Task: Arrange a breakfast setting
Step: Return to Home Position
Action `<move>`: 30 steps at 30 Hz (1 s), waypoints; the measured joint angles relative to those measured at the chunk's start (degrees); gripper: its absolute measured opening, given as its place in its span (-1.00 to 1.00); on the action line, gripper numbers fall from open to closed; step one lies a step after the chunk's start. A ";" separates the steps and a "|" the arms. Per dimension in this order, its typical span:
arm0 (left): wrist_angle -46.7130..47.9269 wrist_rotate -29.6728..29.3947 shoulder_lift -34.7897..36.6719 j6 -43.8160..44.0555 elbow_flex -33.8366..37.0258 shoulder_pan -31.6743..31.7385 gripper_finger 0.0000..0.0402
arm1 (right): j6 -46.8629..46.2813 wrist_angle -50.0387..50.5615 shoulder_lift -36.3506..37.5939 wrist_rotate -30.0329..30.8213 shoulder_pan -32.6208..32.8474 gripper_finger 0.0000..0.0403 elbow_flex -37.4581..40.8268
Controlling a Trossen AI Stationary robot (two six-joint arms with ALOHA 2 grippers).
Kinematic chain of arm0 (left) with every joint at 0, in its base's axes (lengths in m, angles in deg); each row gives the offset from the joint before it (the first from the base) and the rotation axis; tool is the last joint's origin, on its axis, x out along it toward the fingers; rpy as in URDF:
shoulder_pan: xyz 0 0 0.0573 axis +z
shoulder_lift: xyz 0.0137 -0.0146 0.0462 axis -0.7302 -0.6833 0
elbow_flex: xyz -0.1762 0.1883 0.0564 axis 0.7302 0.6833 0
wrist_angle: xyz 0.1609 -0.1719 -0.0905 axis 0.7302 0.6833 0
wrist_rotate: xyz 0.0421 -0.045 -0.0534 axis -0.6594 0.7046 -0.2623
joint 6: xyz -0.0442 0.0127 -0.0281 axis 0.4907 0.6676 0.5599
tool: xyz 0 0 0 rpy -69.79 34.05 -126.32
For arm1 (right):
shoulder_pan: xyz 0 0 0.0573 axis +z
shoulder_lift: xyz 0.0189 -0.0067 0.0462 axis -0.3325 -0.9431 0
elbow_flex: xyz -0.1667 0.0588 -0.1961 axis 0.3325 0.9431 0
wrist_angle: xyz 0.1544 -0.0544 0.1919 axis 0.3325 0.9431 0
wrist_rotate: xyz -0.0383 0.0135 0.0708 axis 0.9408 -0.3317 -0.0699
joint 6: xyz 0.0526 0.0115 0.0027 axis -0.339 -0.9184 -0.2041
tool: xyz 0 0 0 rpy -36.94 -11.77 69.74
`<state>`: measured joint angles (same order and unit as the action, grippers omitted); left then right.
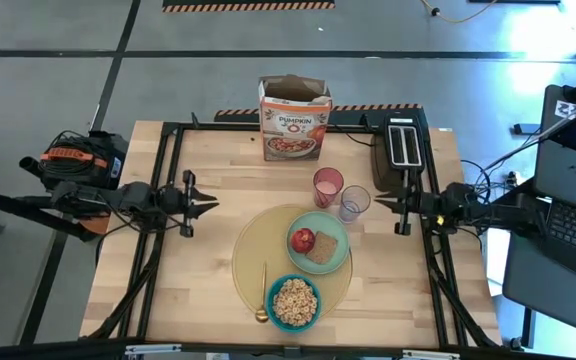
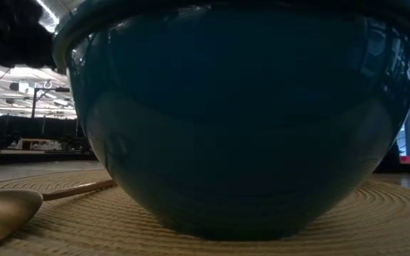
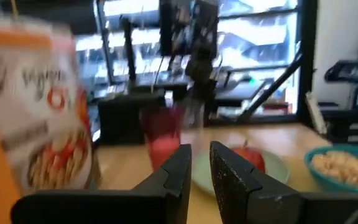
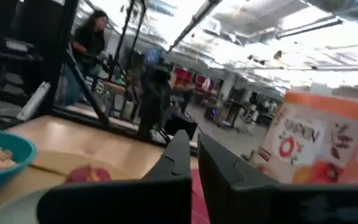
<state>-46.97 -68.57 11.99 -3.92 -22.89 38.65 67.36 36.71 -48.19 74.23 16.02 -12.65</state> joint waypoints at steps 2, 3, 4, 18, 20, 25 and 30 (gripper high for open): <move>3.48 -1.86 0.00 1.80 -0.02 0.00 -0.74 | -0.89 0.59 0.11 0.66 1.23 -0.96 0.00; 4.11 -2.52 -0.26 2.79 -0.04 0.00 -0.74 | -1.85 1.84 0.07 1.34 1.70 -0.96 -0.02; 4.03 -2.44 -0.58 3.52 -0.05 0.00 -0.74 | -2.63 3.65 0.05 1.67 2.03 -0.96 0.00; 4.04 -1.14 -4.11 5.14 -0.04 0.00 -0.74 | -6.04 13.33 -2.32 5.07 2.67 -0.96 -0.44; 4.04 -1.61 -4.13 5.14 -0.02 0.00 -0.74 | -6.04 13.35 -2.27 5.03 2.67 -0.96 -0.44; 4.02 -1.63 -4.13 5.17 -0.03 0.00 -0.74 | -6.00 13.40 -2.27 4.88 2.67 -0.96 -0.44; 4.02 -1.62 -4.13 5.14 -0.04 -0.02 -0.74 | -5.98 13.44 -2.27 4.85 2.67 -0.96 -0.44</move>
